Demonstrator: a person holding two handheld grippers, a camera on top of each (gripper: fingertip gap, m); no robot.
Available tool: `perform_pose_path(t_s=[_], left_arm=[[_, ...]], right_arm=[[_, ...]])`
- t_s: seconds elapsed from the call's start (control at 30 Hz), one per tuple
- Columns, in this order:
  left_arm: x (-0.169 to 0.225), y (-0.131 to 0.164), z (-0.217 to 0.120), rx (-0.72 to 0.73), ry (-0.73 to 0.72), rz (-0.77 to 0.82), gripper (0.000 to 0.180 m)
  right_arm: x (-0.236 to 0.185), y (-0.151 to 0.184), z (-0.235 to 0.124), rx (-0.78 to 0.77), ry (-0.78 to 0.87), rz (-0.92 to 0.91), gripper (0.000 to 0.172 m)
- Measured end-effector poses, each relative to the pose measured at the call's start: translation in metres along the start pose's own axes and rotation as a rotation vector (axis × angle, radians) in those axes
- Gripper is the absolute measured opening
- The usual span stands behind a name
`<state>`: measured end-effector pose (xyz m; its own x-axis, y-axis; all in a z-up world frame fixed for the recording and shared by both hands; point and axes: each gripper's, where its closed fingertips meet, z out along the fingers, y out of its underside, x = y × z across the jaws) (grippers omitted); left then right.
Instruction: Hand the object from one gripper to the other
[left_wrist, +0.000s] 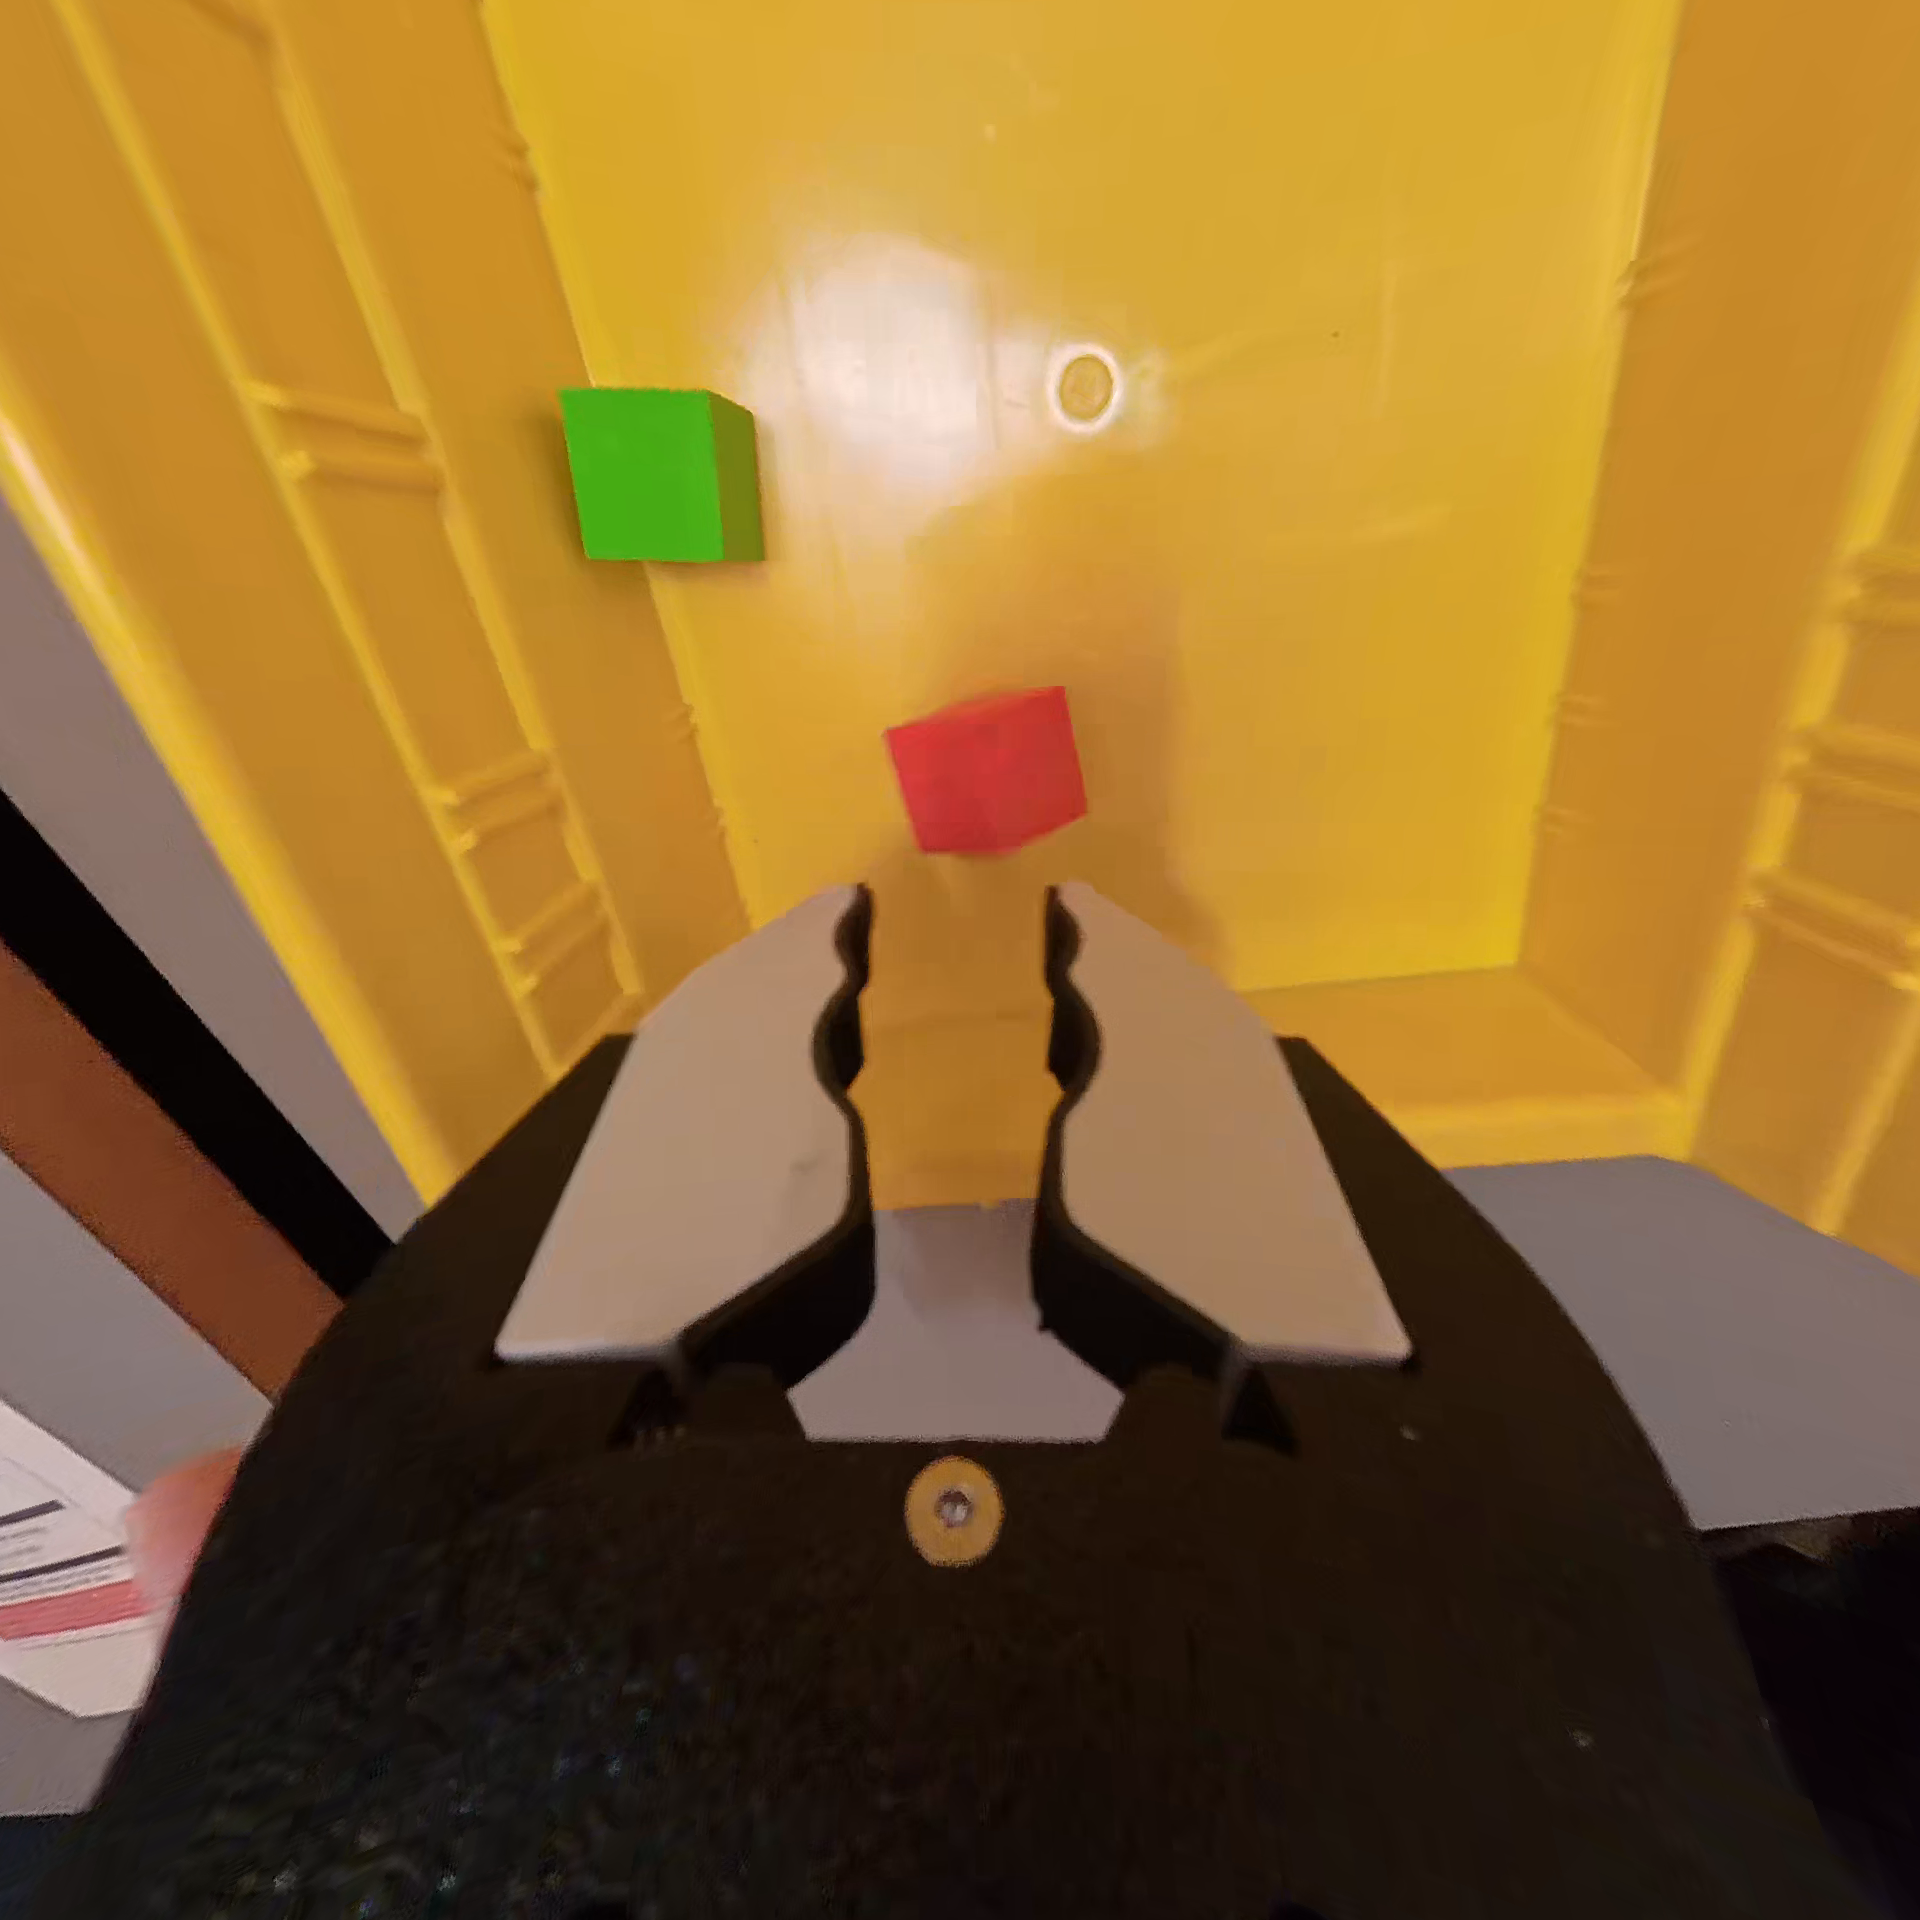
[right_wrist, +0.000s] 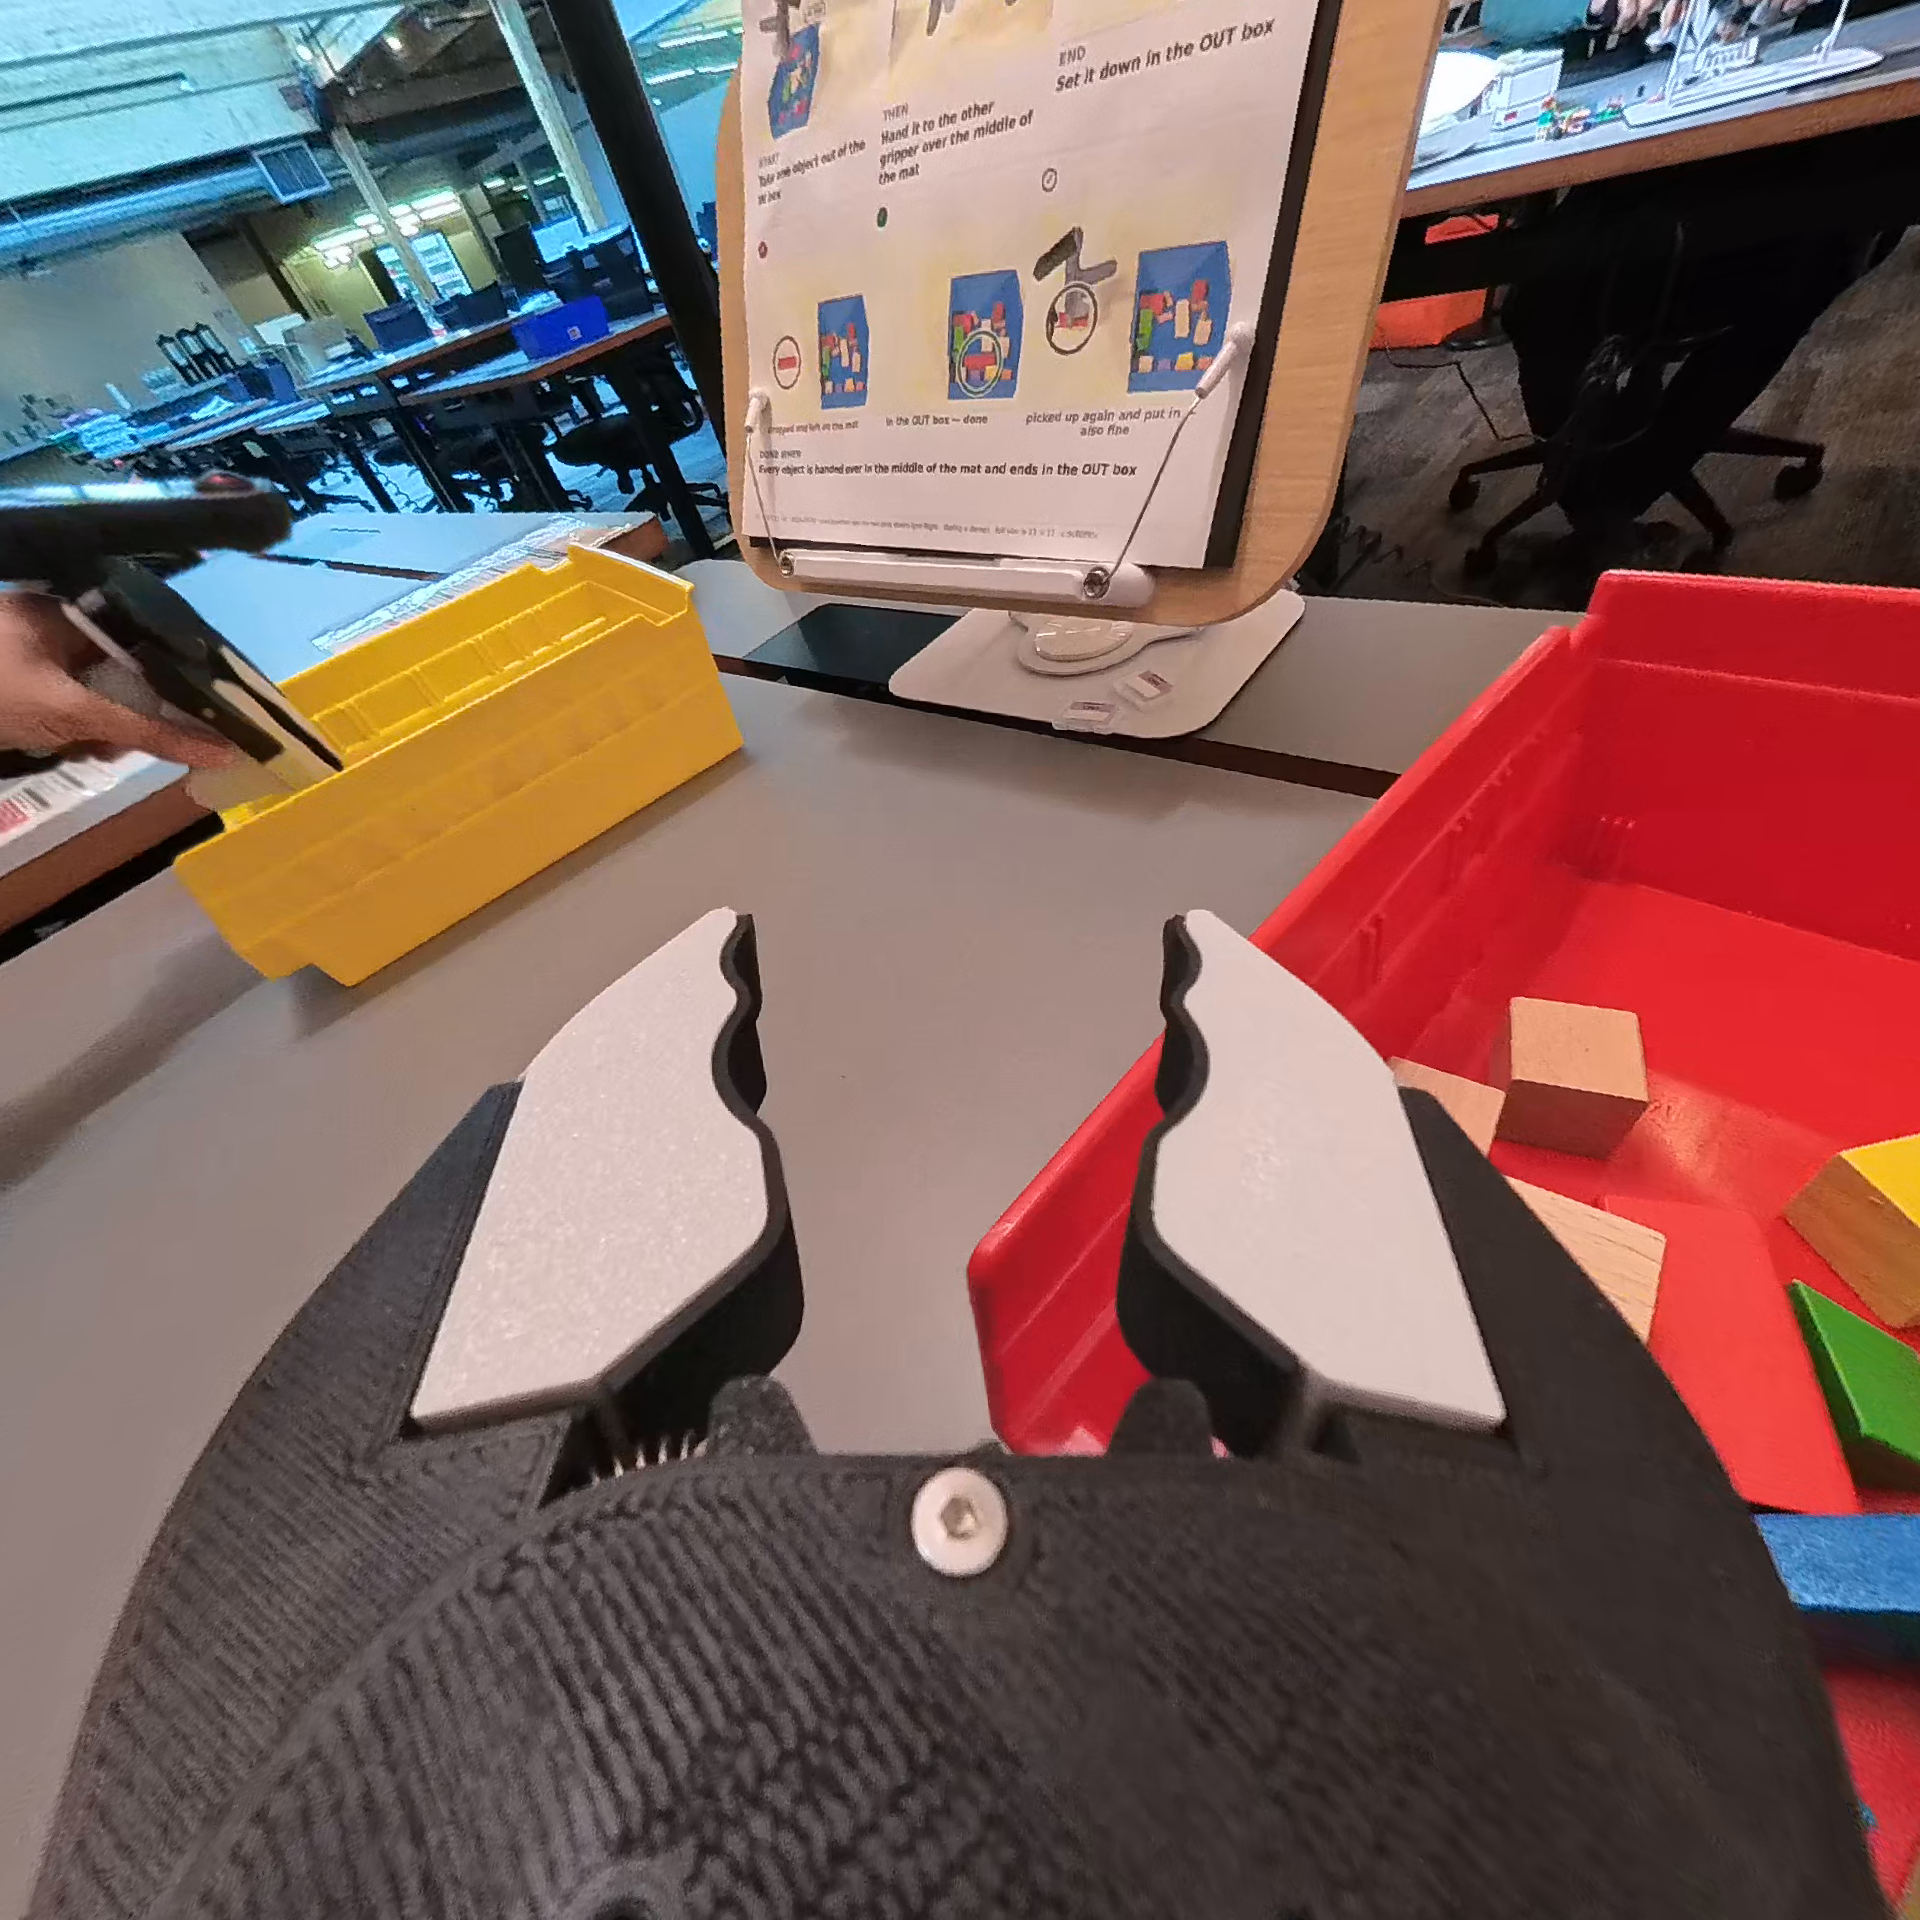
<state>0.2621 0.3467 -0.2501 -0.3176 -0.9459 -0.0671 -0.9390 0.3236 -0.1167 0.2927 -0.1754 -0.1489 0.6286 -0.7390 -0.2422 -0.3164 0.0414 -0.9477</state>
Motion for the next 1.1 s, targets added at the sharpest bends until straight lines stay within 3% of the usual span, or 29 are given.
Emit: perform_pose_path(t_s=[0.03, 0.27, 0.53, 0.6, 0.77, 0.87, 0.93, 0.97, 1.1], left_arm=[[-0.002, -0.001, -0.001, -0.002, -0.001, -0.014, 0.035], [0.005, 0.006, 0.011, -0.098, 0.028, -0.067, 0.039], [0.032, 0.018, 0.022, -0.167, 0.199, -0.384, 0.043], [0.033, 0.018, 0.024, -0.180, 0.183, -0.327, 0.044], [0.015, 0.020, 0.020, -0.244, -0.005, 0.072, 0.044], [0.018, 0.014, 0.019, -0.219, -0.020, 0.264, 0.045], [0.022, 0.017, 0.023, -0.225, 0.005, 0.283, 0.038], [0.024, 0.020, 0.025, -0.233, 0.021, 0.273, 0.026], [0.028, 0.015, 0.011, -0.157, 0.029, 0.237, 0.026]], right_arm=[[0.000, 0.000, 0.000, 0.000, -0.001, 0.001, 0.075], [-0.002, 0.004, 0.004, -0.014, -0.015, 0.007, 0.075], [-0.006, 0.006, 0.007, -0.021, -0.031, 0.005, 0.075], [-0.007, 0.007, 0.008, -0.023, -0.038, 0.007, 0.074], [-0.010, 0.008, 0.008, -0.030, -0.048, -0.003, 0.074], [-0.010, 0.008, 0.009, -0.028, -0.049, 0.002, 0.074], [-0.010, 0.009, 0.009, -0.030, -0.052, 0.005, 0.074], [-0.010, 0.009, 0.009, -0.030, -0.053, 0.005, 0.074], [-0.014, 0.008, 0.009, -0.028, -0.069, 0.003, 0.074]])
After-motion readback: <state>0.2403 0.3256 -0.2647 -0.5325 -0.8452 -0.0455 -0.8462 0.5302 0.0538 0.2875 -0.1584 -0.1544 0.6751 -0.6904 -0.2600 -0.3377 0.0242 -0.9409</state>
